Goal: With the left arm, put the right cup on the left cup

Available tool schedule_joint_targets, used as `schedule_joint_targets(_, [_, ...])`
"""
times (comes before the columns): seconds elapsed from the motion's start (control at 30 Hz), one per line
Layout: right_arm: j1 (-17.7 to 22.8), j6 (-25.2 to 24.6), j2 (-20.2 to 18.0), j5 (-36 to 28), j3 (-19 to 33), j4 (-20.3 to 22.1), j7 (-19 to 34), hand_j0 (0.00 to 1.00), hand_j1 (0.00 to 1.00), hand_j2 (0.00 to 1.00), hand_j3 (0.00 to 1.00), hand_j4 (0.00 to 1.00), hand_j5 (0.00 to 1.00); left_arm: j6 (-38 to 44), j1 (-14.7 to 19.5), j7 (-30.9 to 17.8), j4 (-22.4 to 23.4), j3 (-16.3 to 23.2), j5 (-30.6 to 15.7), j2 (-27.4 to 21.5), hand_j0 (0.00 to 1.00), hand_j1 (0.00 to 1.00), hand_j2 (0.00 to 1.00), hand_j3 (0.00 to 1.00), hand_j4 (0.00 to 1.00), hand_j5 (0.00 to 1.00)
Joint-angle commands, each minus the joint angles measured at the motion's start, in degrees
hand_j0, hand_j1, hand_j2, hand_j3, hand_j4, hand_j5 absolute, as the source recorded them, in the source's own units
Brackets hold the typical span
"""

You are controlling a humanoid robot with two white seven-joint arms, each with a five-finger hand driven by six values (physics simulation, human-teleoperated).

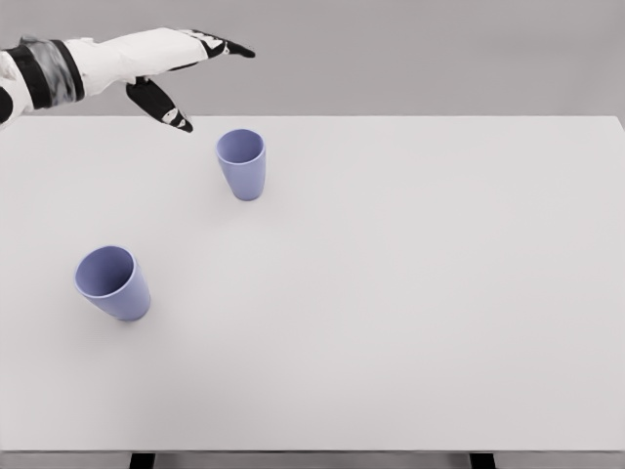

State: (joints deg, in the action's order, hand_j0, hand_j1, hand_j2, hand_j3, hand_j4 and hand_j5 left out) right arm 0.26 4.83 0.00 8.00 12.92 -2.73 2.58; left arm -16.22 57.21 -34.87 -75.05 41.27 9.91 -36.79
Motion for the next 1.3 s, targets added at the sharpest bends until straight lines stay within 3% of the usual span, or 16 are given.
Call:
schedule_joint_targets(0.0, [0.0,0.0,0.0,0.0,0.0,0.0,0.1,1.0,1.0,1.0,1.0,1.0,1.0,1.8,0.3,-0.1,5.7,5.3,0.4,2.9,1.0,1.0,1.0,1.0,1.0,1.0])
schedule_joint_targets(0.1, [-0.1,0.0,0.0,0.0,0.0,-0.1,0.0,1.0,1.0,1.0,1.0,1.0,1.0,1.1,3.6,-0.1,11.1,10.8,0.3,5.1,1.0,1.0,1.0,1.0,1.0,1.0])
schedule_joint_targets(0.2, [0.0,0.0,0.0,0.0,0.0,0.0,0.0,1.0,1.0,1.0,1.0,1.0,1.0,1.0,5.0,-0.1,13.5,14.9,0.0,6.3,1.0,1.0,1.0,1.0,1.0,1.0])
schedule_joint_targets(0.3, [-0.1,0.0,0.0,0.0,0.0,0.0,0.0,1.0,1.0,1.0,1.0,1.0,1.0,1.0,5.1,-0.1,17.7,15.7,0.0,9.4,1.0,1.0,1.0,1.0,1.0,1.0])
schedule_joint_targets(0.5, [0.0,0.0,0.0,0.0,0.0,0.0,0.0,1.0,1.0,1.0,1.0,1.0,1.0,1.4,5.8,-0.1,20.1,16.0,0.0,10.4,1.0,1.0,1.0,1.0,1.0,1.0])
schedule_joint_targets(0.57, [-0.1,0.0,0.0,0.0,0.0,0.0,0.0,1.0,1.0,1.0,1.0,1.0,1.0,1.4,5.8,-0.1,22.7,16.0,0.3,11.7,1.0,1.0,1.0,1.0,1.0,1.0])
schedule_joint_targets(1.27, [-0.1,0.0,0.0,0.0,0.0,0.0,0.1,1.0,1.0,1.0,1.0,1.0,1.0,1.7,6.9,-0.1,25.5,17.4,1.2,14.6,1.0,1.0,1.0,1.0,1.0,1.0])
